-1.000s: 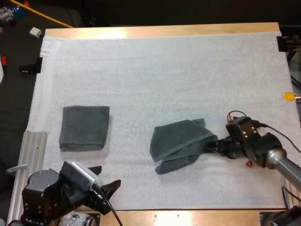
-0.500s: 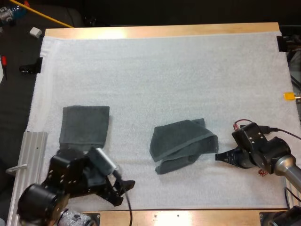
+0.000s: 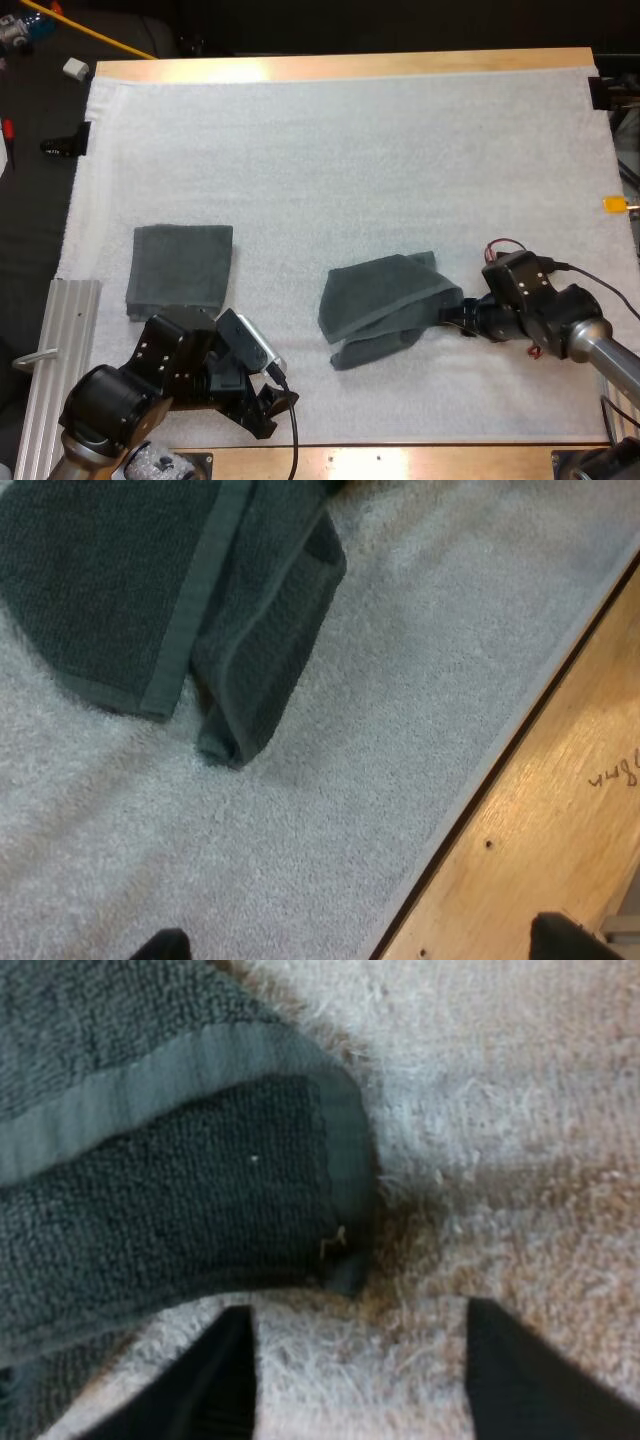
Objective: Pick towel from pile, fold and stack
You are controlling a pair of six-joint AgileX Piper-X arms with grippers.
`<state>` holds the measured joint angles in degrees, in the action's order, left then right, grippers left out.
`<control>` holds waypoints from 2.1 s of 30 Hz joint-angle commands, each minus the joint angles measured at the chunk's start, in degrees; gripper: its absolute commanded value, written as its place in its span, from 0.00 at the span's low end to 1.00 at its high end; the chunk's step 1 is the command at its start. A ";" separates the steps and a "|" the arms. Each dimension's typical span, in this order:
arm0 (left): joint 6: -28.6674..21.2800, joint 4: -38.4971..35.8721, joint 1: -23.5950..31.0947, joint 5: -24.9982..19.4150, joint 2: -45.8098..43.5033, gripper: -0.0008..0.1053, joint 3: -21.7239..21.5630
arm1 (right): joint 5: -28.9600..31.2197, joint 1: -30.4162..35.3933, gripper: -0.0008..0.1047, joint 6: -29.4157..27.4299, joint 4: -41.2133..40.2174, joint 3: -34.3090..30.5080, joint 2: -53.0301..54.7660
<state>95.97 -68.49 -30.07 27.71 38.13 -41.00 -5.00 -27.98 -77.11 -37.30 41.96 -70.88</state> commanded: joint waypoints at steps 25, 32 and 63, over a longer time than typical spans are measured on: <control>0.06 4.49 -0.25 0.32 0.63 0.61 -0.30 | 0.40 0.00 0.01 2.37 3.06 -0.06 -1.91; -0.24 8.04 -1.85 0.76 7.37 0.61 -0.27 | 2.21 0.02 0.01 0.79 -2.17 0.13 2.29; 2.63 27.28 -13.83 -9.80 40.99 0.61 0.05 | 3.22 0.08 0.01 0.56 -4.17 0.00 2.48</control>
<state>97.83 -43.48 -43.36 19.65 76.62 -40.92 -2.18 -27.98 -76.11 -40.53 41.71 -68.53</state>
